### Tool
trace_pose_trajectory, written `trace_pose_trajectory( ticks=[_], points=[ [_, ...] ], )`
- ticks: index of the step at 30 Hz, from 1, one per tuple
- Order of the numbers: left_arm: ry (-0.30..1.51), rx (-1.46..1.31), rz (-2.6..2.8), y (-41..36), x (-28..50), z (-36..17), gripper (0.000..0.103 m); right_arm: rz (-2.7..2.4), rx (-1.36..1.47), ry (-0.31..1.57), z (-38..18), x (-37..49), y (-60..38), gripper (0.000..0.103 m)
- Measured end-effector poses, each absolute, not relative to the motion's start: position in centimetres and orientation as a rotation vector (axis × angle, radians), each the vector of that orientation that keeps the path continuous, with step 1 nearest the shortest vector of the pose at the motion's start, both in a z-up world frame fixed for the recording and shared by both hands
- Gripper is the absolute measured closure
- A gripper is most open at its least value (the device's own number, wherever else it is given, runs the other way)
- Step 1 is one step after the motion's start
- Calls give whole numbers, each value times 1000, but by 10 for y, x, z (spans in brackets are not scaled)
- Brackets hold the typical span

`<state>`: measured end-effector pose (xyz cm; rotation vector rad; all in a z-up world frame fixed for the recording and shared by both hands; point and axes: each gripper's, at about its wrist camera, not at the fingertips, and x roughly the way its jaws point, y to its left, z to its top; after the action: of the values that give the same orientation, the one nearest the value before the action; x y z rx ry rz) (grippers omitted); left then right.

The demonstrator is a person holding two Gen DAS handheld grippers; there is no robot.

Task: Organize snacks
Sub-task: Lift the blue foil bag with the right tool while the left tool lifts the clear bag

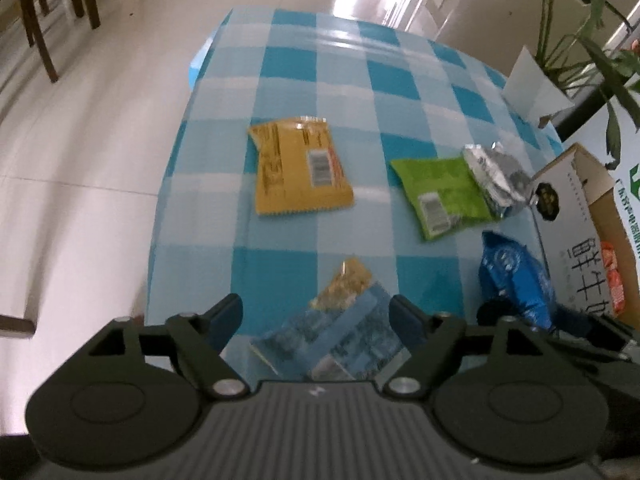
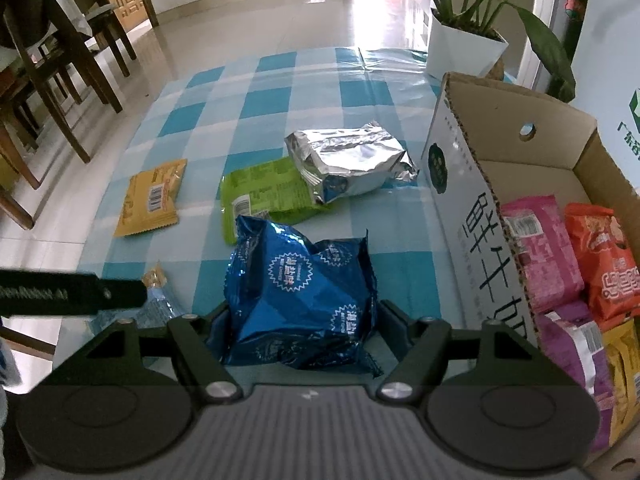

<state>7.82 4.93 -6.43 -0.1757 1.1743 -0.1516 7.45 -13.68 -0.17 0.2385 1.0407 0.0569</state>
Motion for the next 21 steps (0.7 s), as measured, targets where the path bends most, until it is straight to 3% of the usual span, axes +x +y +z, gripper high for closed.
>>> trace_pose_trajectory(
  ticks=[4, 11, 21],
  points=[
    [1154, -109, -210, 38, 68, -65, 23, 39, 252, 1036, 1, 71, -146, 25],
    [994, 264, -382, 19, 47, -57, 23, 48, 279, 1018, 6, 65, -156, 25],
    [981, 374, -513, 5, 42, -74, 23, 52, 300, 1004, 11, 67, -153, 25]
  ],
)
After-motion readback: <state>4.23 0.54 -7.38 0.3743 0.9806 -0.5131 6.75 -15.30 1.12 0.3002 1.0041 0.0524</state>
